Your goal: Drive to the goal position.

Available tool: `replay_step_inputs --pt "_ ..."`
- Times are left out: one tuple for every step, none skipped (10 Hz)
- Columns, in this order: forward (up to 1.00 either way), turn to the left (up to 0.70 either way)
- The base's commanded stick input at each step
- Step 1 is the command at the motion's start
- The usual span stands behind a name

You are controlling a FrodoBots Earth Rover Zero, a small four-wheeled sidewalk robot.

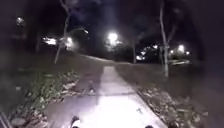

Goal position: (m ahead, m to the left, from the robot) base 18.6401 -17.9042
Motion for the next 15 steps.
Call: replay_step_inputs --pt "0.7 0.0" --pt "0.7 0.0" --pt "0.7 0.0" --pt "0.7 0.0" --pt "0.7 0.0" --pt "0.7 0.0" --pt "0.7 -0.01" --pt "0.7 -0.1" --pt "0.7 -0.2" --pt "0.7 -0.3" --pt "0.7 -0.15" --pt "0.7 0.0" --pt "0.7 0.0" --pt "0.7 0.0" --pt "0.7 0.0"
